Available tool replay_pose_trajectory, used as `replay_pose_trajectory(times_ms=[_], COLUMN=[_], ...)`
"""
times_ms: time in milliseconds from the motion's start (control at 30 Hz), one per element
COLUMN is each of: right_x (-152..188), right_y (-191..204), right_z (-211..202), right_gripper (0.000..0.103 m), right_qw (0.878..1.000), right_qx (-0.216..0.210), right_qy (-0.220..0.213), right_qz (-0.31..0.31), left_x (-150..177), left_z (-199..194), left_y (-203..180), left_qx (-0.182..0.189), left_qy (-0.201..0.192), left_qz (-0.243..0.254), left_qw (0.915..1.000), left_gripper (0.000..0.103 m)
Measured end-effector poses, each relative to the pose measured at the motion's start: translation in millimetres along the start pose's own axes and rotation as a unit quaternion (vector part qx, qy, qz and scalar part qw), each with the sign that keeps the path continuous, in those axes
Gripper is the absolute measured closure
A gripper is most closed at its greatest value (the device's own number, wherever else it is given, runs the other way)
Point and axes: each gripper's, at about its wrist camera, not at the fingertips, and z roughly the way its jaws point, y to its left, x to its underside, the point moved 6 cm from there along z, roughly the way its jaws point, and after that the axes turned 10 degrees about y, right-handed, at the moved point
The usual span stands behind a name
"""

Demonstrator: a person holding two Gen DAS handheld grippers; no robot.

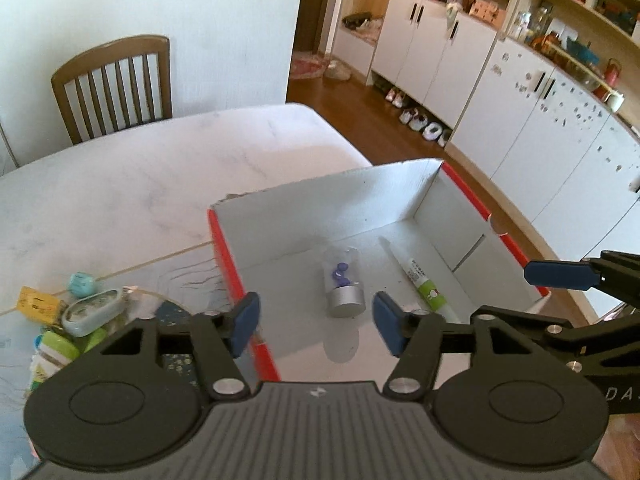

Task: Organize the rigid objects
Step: 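Withdraw both grippers from the box back toward the table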

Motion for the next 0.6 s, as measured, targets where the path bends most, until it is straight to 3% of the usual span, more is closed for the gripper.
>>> replay_pose_trajectory(times_ms=[167, 300, 600], right_x=[7.1, 11.5, 24.8], right_y=[16.7, 36.2, 86.1], right_z=[-11.2, -19.9, -24.1], right_gripper=[0.017, 0.01, 0.0], right_qw=[1.0, 0.999, 0.997], right_qx=[-0.007, -0.014, -0.019], right_qy=[-0.025, -0.049, -0.074], right_qz=[0.013, 0.016, 0.009], left_x=[11.7, 25.0, 53.0], left_z=[-25.5, -44.7, -79.0], left_y=[15.8, 29.9, 75.0], left_qx=[0.01, 0.016, 0.018], left_qy=[-0.019, -0.034, -0.063], left_qz=[0.0, 0.003, 0.005], left_qw=[0.9998, 0.9993, 0.9978], left_gripper=[0.039, 0.028, 0.023])
